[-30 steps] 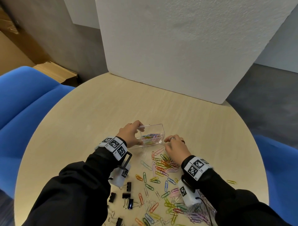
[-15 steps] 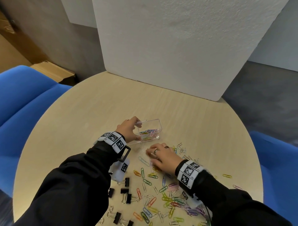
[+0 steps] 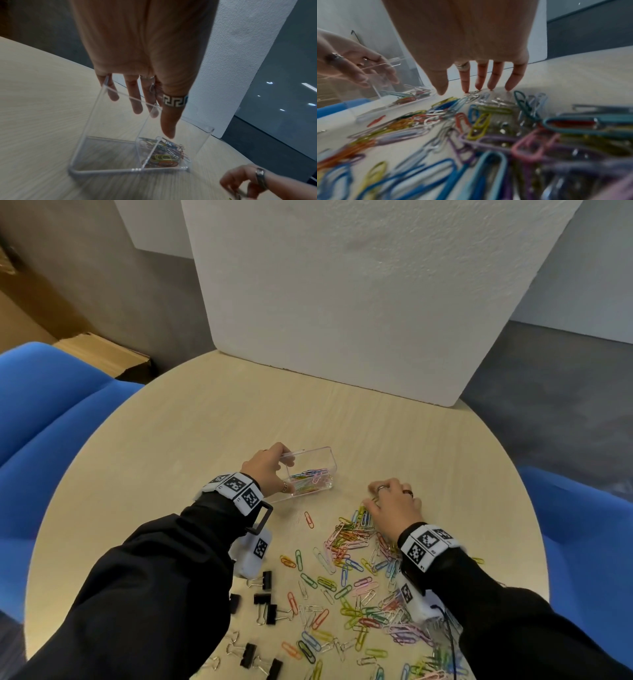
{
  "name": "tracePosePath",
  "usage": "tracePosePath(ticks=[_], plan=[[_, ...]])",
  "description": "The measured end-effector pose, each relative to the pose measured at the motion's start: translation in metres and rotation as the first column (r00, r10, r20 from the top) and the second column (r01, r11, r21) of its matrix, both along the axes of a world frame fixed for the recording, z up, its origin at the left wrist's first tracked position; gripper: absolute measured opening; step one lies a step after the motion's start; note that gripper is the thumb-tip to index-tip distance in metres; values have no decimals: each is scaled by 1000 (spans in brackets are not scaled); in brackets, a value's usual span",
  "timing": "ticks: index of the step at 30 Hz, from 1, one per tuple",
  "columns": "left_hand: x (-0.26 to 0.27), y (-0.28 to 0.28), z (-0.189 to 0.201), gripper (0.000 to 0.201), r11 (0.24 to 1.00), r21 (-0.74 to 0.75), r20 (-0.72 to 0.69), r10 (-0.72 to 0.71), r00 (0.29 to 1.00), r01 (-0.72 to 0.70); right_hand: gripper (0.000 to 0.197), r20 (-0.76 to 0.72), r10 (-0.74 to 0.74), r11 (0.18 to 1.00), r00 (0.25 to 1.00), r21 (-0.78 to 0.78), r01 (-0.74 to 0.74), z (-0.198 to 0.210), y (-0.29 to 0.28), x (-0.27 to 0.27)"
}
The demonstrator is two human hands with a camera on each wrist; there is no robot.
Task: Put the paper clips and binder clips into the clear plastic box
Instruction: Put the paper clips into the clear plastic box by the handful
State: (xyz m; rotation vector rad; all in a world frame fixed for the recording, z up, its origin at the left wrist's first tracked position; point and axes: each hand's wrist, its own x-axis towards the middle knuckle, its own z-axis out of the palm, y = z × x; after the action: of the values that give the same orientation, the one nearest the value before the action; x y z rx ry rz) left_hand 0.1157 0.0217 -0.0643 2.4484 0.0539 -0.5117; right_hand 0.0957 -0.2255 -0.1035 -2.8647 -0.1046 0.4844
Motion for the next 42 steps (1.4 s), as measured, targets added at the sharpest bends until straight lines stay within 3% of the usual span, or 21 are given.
tracePosePath(ticks=[6,11,19,23,29,33,37,40,42], plan=[[0,0,0,53,1000,0,4,-3,1000,3,53,-182,174,974,968,173,-143,-4,15,-24],[0,0,0,53,1000,-1,6,-8,1000,8,63,-225,297,949,928,177,-261,-2,26,-42],[-2,0,-1,54,1000,-3,20,0,1000,0,28,-194,273,933,942,292,-211,-6,33,-43],[-2,0,-2,53,1000,6,23,-2,1000,2,13,-173,175,927,969,361,-103,-4,33,-40],[-5,1,-2,51,1000,23,16,-19,1000,19,12,-197,106,917,975,399,-19,3,28,-34],[-8,2,-2,51,999,26,16,-33,999,33,12,-98,87,862,991,506,-26,34,32,-18],[-10,1,-1,51,999,34,20,-29,999,28,12,148,79,822,986,549,-149,69,51,10],[-10,1,0,51,999,38,26,-22,999,21,13,313,137,820,940,496,-284,74,72,29],[-11,0,0,51,999,39,29,-21,999,20,14,353,254,843,900,376,-386,64,83,34]])
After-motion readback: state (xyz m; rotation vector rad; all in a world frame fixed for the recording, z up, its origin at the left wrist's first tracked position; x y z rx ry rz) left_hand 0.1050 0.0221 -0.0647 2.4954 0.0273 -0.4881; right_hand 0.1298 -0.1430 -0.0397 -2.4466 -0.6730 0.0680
